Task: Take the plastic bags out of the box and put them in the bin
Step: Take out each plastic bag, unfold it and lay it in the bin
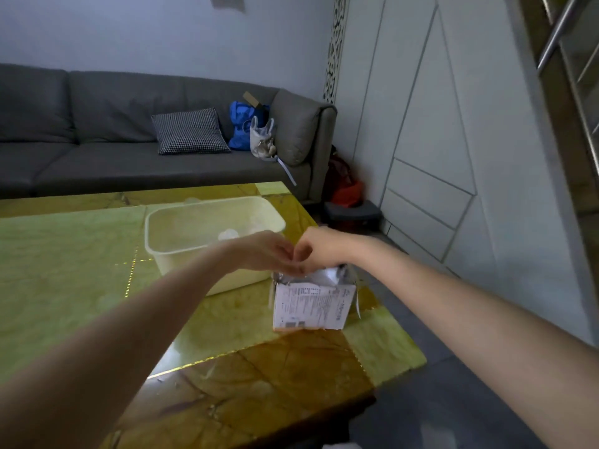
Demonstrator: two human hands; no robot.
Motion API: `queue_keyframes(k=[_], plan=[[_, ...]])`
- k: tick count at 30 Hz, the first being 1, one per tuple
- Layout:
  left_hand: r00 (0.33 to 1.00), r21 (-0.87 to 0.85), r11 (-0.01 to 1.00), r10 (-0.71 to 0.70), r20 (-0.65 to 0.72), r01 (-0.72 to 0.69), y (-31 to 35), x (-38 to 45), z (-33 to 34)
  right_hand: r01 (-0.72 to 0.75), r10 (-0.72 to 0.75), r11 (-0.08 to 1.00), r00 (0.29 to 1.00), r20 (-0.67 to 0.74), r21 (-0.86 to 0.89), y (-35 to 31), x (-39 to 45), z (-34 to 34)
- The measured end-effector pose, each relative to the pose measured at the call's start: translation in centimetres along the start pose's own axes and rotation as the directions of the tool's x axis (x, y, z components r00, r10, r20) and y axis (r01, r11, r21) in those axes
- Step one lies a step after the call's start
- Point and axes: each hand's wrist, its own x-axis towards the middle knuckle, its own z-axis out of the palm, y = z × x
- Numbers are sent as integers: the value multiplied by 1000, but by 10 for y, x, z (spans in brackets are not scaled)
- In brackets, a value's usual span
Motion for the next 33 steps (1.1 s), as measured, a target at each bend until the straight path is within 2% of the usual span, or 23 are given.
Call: queue_keyframes(k=[3,5,7,9,10,12,14,15,17,18,21,26,29,31,33], plan=[[994,28,999,-13,-105,16,-5,4,19,43,-30,996,986,-165,79,2,-2,2],[992,-13,1000,1,-129,-2,-10,8,23,87,-2,957,955,-295,276,-2,-6,-9],[993,-30,1000,-4,-119,1,-12,12,23,162,101,819,904,-416,550,-5,-10,-23],[994,41,999,-10,-111,15,-9,13,22,255,210,610,861,-464,750,-3,-12,-36],[994,66,998,-11,-105,18,-8,14,23,285,247,527,850,-465,801,-2,-13,-41],[995,59,998,-7,-97,13,-2,12,21,301,274,480,841,-467,824,-2,-14,-49],[996,-59,998,-1,-91,-4,4,7,15,322,277,496,822,-498,807,-3,-15,-54],[995,-179,983,10,-97,-27,6,4,10,345,275,482,813,-513,805,-4,-17,-57],[989,-437,892,62,-132,-114,6,-4,-3,395,264,418,809,-526,818,-7,-20,-62],[984,-508,848,85,-155,-153,5,-7,-8,409,253,401,810,-528,820,-8,-22,-64],[968,-593,782,51,-245,-192,-2,-11,-20,401,251,462,797,-550,791,-12,-24,-65],[932,-724,668,-131,-339,-169,-14,-16,-32,368,323,646,663,-675,670,-1,-17,-58],[894,-740,662,-254,-369,-118,-26,-16,-36,323,381,656,639,-668,682,12,-18,-57],[799,-740,667,-394,-454,-92,-34,-12,-41,284,414,678,613,-672,678,20,-17,-59],[661,-737,668,-509,-552,-101,-40,-9,-48,252,397,748,570,-719,613,24,-14,-62]])
